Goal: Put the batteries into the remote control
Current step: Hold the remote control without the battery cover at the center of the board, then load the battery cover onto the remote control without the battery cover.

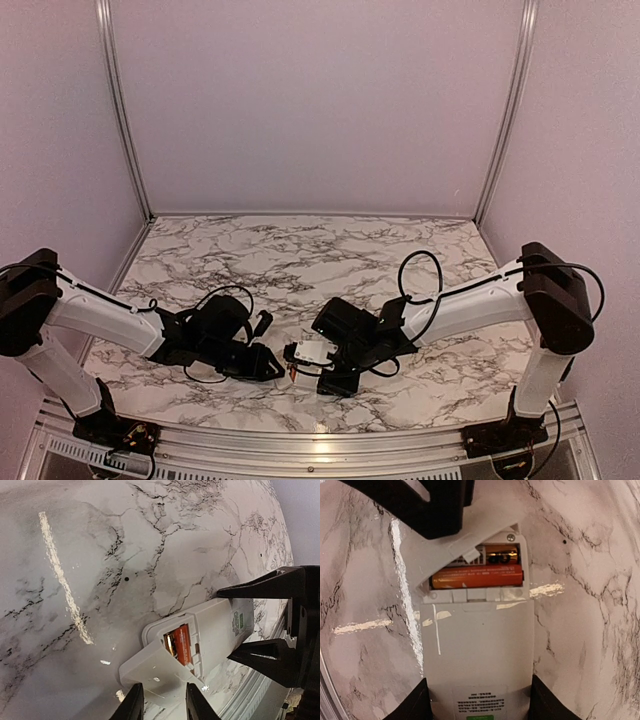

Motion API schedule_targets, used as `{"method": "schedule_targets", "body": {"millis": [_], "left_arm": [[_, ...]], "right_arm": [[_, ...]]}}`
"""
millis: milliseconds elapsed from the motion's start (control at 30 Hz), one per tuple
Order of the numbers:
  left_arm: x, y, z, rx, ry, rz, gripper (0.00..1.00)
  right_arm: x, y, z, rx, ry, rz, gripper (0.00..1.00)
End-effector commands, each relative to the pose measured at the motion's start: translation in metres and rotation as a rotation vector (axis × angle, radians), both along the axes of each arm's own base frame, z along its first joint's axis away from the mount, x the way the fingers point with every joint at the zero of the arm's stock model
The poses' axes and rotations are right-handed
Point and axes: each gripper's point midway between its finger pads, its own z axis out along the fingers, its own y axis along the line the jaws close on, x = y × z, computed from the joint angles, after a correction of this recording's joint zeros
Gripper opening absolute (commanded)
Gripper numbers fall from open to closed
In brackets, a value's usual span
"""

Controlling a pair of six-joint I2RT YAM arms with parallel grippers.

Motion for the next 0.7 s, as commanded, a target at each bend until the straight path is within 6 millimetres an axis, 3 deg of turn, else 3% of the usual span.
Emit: {"method": "schedule_targets", "body": {"millis": [0, 167, 467, 667], "left_arm": [[0.0050, 0.0031, 0.0015, 0.034, -0.022, 0.024, 0.31], [0.0093, 0.0044, -0.0044, 0.059, -0.022, 0.047, 0.32], [0.0071, 0.0072, -0.0009, 0.070, -0.047, 0.026, 0.41], [0.0024, 0.0043, -0.0056, 0.094, -0.035, -0.001, 0.42]], "right_arm": [[-0.0017, 0.0063, -0.0030, 0.004, -0.023, 0.010, 0.55], [-0.0026, 0.0045, -0.0032, -0.001, -0.022, 0.020, 0.53], [-0.0048, 0.0021, -0.0056, -0.017, -0.023, 0.050, 0.46], [-0.0008, 0.0003, -0.0032, -0.022, -0.024, 0.058, 0.32]]}}
